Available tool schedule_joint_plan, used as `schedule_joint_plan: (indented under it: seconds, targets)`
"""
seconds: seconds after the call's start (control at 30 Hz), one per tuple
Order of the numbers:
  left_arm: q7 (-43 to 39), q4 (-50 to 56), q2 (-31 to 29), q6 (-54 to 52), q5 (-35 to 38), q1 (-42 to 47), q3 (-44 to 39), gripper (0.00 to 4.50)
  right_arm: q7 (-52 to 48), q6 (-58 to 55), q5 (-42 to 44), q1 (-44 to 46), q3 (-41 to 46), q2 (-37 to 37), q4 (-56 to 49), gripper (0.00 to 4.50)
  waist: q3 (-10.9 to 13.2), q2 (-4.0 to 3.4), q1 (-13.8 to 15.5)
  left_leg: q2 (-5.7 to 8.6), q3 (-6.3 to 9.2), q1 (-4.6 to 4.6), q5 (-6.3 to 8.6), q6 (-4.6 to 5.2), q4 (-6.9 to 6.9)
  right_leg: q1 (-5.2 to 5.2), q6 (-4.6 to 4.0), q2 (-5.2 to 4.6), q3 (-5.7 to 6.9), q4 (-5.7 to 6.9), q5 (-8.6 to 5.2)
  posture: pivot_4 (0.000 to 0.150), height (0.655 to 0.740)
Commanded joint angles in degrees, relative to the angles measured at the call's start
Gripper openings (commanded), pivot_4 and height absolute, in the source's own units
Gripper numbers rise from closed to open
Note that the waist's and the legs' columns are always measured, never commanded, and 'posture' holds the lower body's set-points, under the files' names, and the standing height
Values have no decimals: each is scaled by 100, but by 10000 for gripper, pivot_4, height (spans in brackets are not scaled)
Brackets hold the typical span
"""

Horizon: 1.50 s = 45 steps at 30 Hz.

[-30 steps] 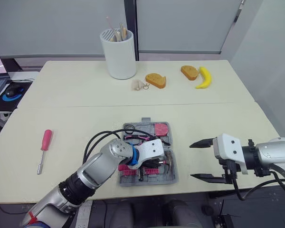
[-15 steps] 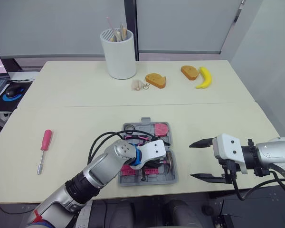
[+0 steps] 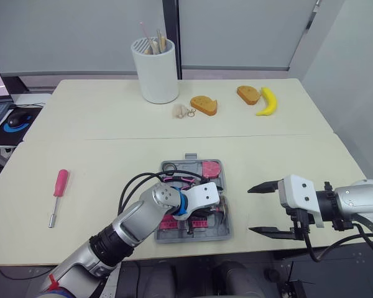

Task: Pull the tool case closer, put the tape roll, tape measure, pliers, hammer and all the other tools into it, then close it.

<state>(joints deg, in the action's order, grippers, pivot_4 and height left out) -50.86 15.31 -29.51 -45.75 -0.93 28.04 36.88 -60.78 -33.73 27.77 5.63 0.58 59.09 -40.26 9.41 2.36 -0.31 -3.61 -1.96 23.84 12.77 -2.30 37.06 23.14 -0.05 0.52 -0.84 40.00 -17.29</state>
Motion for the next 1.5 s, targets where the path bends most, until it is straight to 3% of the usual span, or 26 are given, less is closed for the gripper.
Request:
schedule_joint_plan:
  seconds: [0.03,0.27,0.47,0.6,0.9,1.23,1.5]
  targets:
    - [-69,279,28,35,95,157,-177,16667,35,-6,28,78,74,64,-194,45000,0,0,0,0,0,0,0,0,0,0,0,0,0,0,0,1500,7337]
    - [-333,256,-227,456,418,420,-833,39298,68,-67,57,132,79,44,-211,45000,0,0,-4,-1,1,-1,0,0,0,-1,-1,0,2,0,1,1500,7337]
    - [-1039,-43,-896,1428,893,83,-1507,39298,95,-57,55,125,71,49,-189,45000,-1,-2,-10,-2,-1,-3,0,0,-1,-1,-5,0,1,0,3,1500,7337]
    - [-1312,37,-1145,1566,967,-162,-1505,30166,120,-59,52,147,42,29,-178,45000,0,-1,3,0,-9,-1,0,0,1,-1,-4,-7,1,-1,2,1500,7337]
    - [-1269,-133,-1284,2095,384,-742,-1118,220,95,-42,70,100,84,59,-170,45000,0,-2,2,-2,-9,-3,0,0,0,-1,-4,-7,2,0,2,1500,7337]
    - [-967,-586,-1131,2348,-14,-1045,-1060,220,58,-6,71,40,122,81,-185,45000,-1,-3,5,-3,-9,-3,0,0,0,-1,-3,-7,2,0,2,1500,7337]
    - [-899,-794,-944,1921,242,-1254,-1249,220,46,30,60,-35,138,97,-183,45000,-16,-25,9,-1,-9,-7,0,0,1,-8,-1,-9,3,1,1,1500,7337]
